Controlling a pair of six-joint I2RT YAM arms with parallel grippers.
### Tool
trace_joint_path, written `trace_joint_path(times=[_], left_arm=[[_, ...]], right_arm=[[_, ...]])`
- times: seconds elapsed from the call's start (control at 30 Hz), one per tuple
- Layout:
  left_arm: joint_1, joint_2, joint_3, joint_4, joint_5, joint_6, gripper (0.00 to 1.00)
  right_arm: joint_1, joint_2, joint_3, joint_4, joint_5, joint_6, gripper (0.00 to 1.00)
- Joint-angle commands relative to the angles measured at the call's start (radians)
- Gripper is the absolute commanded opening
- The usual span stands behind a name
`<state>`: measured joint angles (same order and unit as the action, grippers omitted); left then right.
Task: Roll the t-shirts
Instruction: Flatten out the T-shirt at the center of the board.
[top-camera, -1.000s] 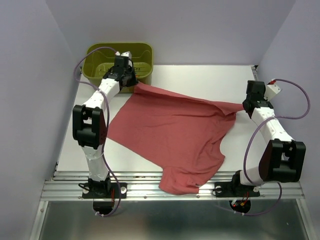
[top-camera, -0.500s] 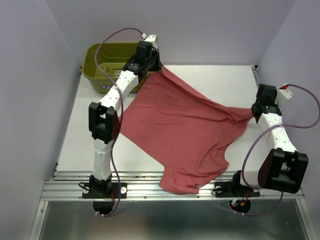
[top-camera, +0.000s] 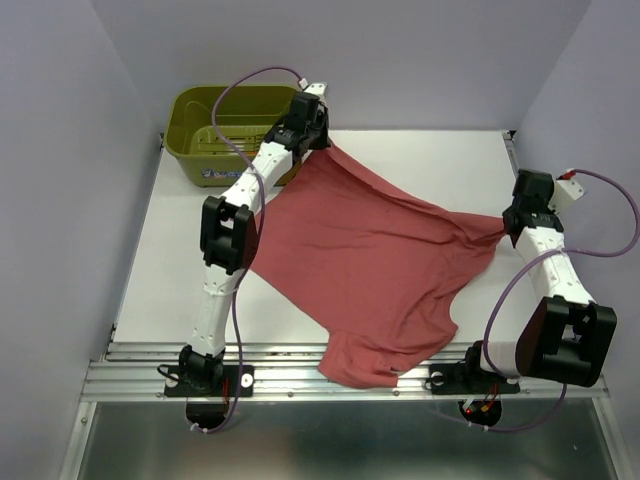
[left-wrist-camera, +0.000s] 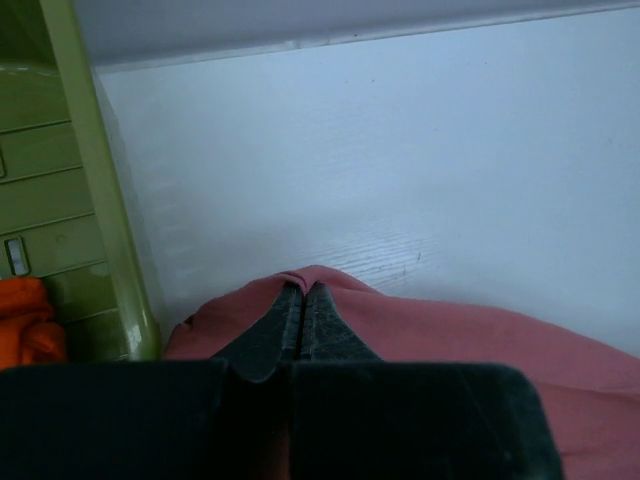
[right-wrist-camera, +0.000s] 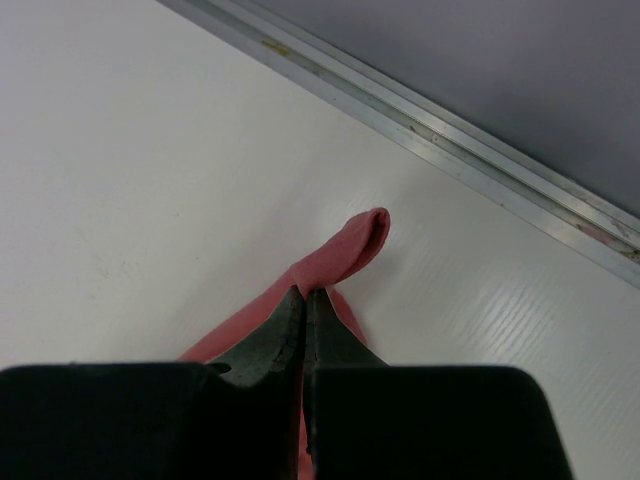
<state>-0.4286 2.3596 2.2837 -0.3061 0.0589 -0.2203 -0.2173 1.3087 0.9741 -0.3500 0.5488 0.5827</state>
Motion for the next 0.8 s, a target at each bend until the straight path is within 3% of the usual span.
trace_joint_path(times=[0.0,0.6,0.77], left_arm=[[0.027,-0.051,0.025,0.054,-0.048,0.022,0.00],[0.122,-0.169,-0.150,0.064,-0.172,0.003,0.00],[0.136,-0.188,-0.187,0.093,-0.134,-0.008,0.00]], right_arm=[[-0.010,-0.025,0.000,0.031,-0.003,-0.007,0.01],[-0.010,-0.009,-0.020,0.098,-0.263,0.026,0.01],[-0.010,-0.005,-0.006,0.069,-0.204,0.023,0.01]])
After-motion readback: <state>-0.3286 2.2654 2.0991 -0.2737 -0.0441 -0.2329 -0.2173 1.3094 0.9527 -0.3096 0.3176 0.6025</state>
